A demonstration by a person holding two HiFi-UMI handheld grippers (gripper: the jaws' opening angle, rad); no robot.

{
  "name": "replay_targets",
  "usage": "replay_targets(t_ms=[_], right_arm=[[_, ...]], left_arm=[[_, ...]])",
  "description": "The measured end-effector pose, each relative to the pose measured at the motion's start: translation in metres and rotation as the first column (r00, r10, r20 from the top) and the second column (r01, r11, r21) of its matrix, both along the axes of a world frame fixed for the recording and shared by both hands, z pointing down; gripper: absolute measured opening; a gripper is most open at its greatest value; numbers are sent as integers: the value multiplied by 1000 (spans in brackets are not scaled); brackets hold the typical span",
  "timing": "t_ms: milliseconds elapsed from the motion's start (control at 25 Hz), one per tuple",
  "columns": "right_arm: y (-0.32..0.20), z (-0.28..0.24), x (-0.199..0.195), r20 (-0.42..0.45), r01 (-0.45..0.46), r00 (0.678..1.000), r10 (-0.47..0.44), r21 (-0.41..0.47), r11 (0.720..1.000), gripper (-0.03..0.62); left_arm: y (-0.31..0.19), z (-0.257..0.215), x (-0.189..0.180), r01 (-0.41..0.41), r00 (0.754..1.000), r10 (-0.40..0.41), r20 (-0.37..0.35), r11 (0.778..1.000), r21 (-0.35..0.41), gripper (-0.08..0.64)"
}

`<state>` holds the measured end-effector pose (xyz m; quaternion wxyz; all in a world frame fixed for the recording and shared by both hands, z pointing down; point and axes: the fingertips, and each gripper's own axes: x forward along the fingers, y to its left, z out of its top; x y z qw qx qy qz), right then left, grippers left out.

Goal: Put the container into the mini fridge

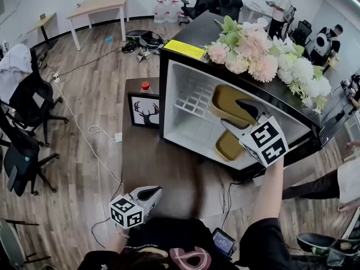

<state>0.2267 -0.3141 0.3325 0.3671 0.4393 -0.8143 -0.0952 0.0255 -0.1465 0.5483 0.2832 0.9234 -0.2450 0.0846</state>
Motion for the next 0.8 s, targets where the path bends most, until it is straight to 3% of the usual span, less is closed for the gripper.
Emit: replay_targets(t_ms=[200,400,640,800], right_arm=[[18,-18,-1,84,-30,996,22,107,994,291],[37,-17,6,101,-58,994,46,116,992,301],[65,-25,10,202,-129,975,88,200,971,319],[86,-20,-1,239,-135,967,83,209,968,324]], left_arm=[[3,-1,14,-55,998,54,14,998,13,9],[7,-8,20,-93,995,92,24,995,33,9],[2,-20,21,-52,999,52,-1,997,56,9],[0,-25,24,-46,998,41,39,992,118,9]])
